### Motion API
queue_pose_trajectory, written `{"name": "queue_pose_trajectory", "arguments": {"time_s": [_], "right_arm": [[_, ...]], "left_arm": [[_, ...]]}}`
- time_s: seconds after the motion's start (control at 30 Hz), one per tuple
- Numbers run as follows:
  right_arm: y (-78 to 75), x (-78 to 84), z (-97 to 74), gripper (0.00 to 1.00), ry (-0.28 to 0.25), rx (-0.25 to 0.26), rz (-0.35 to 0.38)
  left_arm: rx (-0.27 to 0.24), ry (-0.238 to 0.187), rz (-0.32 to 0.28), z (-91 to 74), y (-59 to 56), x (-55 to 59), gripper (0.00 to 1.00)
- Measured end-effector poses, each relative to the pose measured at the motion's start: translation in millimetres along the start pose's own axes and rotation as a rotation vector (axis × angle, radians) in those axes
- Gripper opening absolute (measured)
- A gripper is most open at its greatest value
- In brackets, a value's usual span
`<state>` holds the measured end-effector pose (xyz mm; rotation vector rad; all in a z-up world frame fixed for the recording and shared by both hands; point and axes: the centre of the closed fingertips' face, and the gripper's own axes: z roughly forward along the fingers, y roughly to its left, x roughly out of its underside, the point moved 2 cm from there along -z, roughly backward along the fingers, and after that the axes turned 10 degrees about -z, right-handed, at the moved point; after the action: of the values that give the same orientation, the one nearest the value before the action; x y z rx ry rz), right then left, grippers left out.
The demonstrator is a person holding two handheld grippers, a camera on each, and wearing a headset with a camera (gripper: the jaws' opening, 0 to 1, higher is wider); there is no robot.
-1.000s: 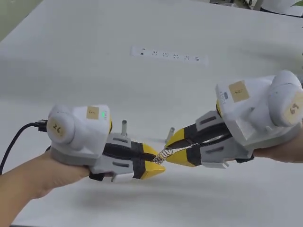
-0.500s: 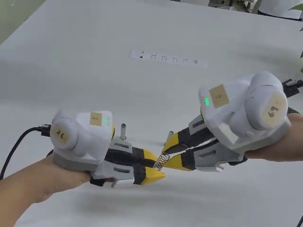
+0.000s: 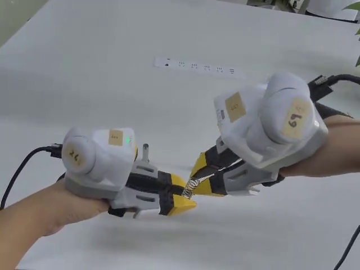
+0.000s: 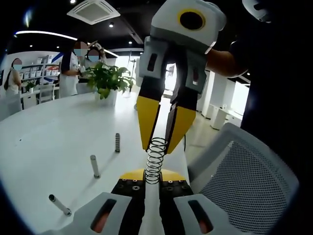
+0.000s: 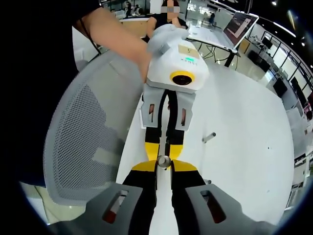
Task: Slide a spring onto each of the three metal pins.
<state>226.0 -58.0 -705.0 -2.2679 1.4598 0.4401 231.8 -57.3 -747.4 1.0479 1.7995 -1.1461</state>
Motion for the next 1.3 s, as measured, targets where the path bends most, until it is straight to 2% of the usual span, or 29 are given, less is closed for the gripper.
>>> {"name": "queue_pose_trajectory", "arguments": {"time_s": [0.13, 0.3, 0.63, 0.9, 1.23, 1.3], "right_arm": [[0.6, 1.6, 0.7, 0.07, 0.045, -0.022, 0.007], [4.6, 2.2, 1.1, 0.07, 0.071, -0.053, 0.021], [6.9, 3.7, 1.6, 0.06, 0.088, -0.101, 0.077], [4.3, 4.0, 1.0, 0.06, 0.084, -0.106, 0.091], [3.8, 3.0, 1.8, 0.06, 0.089, -0.102, 0.07], [3.5, 3.0, 1.8, 0.06, 0.088, -0.107, 0.079]], "left_arm": [[-0.001, 0.001, 0.003, 1.3, -0.6, 0.5, 0.01], [0.01, 0.009, 0.009, 1.9, -4.0, 2.5, 0.01], [0.022, 0.02, 0.004, 4.9, -7.3, 5.1, 0.01], [0.011, 0.012, -0.019, 5.0, -4.9, 4.0, 0.02], [0.003, 0.02, -0.018, 4.2, -3.9, 4.4, 0.02], [0.002, 0.023, 0.002, 4.0, -4.8, 4.0, 0.02]]}}
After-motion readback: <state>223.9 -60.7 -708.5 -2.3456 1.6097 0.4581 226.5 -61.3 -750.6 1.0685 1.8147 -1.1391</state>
